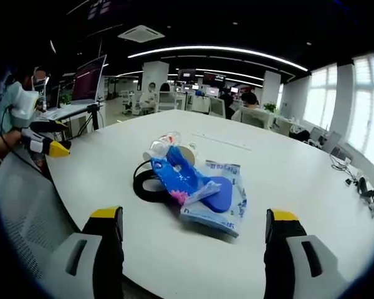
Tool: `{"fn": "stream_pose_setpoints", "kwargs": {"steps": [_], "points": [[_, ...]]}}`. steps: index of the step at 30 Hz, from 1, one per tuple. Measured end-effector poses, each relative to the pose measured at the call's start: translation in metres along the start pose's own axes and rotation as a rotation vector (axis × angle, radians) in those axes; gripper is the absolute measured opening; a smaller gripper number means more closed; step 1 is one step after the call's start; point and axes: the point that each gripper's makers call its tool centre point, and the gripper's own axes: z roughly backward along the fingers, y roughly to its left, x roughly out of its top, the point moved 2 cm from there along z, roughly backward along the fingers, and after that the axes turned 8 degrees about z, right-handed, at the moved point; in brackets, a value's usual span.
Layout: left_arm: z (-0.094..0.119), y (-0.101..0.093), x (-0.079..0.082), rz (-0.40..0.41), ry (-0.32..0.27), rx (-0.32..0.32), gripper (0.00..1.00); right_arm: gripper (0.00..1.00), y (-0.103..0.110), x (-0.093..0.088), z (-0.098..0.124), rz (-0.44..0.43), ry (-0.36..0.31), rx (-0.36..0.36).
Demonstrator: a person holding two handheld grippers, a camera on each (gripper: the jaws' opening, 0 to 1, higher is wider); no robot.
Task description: Arrange the tabletop items into an orderly group along one side of the table until the central work area is clear of visible clutter.
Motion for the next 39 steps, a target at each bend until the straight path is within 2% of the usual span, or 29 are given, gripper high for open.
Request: {"fn": "stream_pose_setpoints", "kwargs": {"steps": [16, 19, 39], "points": [[0.0005, -0.001, 0.0035, 0.018, -0.023, -0.008, 0.83, 0.91, 0.0011, -0.0018, -0.0005, 0.01, 0.014, 0.005], [0.0007, 0.0004, 0.0013, 0.013, -0.007, 0.004, 0.82, 0.91, 0.0007, -0.0022, -0.0006, 0.01, 0.016, 0.002], [0.001, 0.0011, 0.0033, 0.009, -0.018, 0.006, 0.8, 0.89, 0.0011, -0.0016, 0.0001, 0.012, 0.012, 0.007]]}}
